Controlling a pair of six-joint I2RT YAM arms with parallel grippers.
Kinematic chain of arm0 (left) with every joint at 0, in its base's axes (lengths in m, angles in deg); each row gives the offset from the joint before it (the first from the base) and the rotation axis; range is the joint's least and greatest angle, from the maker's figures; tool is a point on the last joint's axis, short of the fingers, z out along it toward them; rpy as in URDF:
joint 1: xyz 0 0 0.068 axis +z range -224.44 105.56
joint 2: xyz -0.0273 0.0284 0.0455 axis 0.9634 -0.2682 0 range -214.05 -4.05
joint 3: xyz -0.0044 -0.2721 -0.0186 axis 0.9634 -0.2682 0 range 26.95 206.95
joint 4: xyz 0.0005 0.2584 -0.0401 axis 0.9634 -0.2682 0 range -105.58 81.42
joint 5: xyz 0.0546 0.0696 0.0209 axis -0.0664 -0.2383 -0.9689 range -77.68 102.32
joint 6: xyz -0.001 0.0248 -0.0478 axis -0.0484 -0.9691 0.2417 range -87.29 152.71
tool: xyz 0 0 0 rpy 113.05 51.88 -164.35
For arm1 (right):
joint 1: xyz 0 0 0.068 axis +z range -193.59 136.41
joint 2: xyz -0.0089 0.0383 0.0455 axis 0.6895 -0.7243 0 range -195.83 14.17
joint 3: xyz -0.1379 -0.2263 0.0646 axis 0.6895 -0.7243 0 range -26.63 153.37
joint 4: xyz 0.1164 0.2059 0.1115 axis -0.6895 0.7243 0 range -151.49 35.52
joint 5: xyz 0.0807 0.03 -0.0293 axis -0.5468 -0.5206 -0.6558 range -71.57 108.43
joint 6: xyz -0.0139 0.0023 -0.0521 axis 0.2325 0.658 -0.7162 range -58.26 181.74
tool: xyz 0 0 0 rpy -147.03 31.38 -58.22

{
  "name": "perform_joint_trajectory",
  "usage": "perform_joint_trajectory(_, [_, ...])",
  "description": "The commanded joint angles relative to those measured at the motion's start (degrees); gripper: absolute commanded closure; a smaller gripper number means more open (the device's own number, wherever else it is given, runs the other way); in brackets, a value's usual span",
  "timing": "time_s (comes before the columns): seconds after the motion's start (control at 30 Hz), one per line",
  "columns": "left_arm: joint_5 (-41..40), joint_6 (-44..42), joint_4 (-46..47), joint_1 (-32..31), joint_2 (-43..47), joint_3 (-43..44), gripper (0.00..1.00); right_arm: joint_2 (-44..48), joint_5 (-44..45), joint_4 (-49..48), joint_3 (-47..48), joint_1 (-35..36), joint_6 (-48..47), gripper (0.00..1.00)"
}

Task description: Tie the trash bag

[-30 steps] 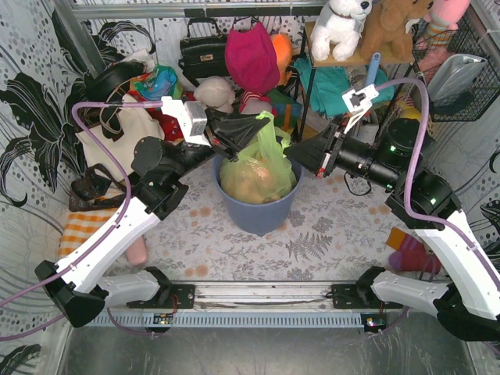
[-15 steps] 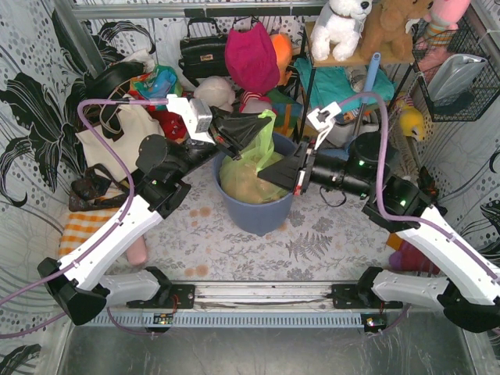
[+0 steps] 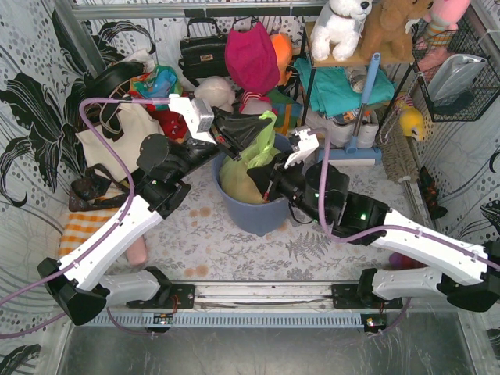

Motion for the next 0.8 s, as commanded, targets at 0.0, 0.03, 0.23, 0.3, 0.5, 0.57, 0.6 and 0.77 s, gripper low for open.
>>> perform_joint_trajectory(0.0, [0.57, -1.09, -0.03, -0.09, 0.67, 1.88, 0.95, -0.75, 15.15, -9.64, -2.78, 1.74, -3.18, 1.00])
perform_joint_trajectory(0.03, [0.88, -1.21, -0.26, -0.10, 0.75, 1.90, 0.95, -0.99, 16.96, -10.94, -3.44, 2.17, -3.28, 1.00])
perform_joint_trajectory(0.23, [3.75, -1.63, -1.13, -0.13, 1.02, 1.79, 0.93, -3.53, 22.75, -20.36, -6.29, 2.89, -4.80, 1.00])
perform_joint_trajectory(0.3, [4.62, -1.78, -1.58, -0.09, 0.90, 2.01, 0.93, -4.97, 25.62, -21.92, -6.60, 3.30, -5.09, 1.00])
perform_joint_trajectory(0.5, [5.35, -1.89, -1.84, -0.08, 1.07, 1.67, 0.93, -7.03, 33.26, -35.62, -11.73, 3.33, -9.52, 1.00])
perform_joint_trajectory(0.57, [5.46, -2.01, -2.08, -0.12, 1.22, 1.58, 0.93, -8.11, 35.21, -40.13, -12.64, 3.38, -12.09, 1.00])
perform_joint_trajectory(0.6, [5.48, -2.00, -2.09, -0.13, 1.37, 1.46, 0.93, -8.65, 35.55, -43.53, -13.24, 3.34, -14.18, 1.00])
perform_joint_trajectory(0.77, [5.98, -1.93, -2.25, -0.13, 1.96, 0.73, 0.92, -10.45, 37.90, -54.71, -14.86, 3.33, -21.57, 1.00])
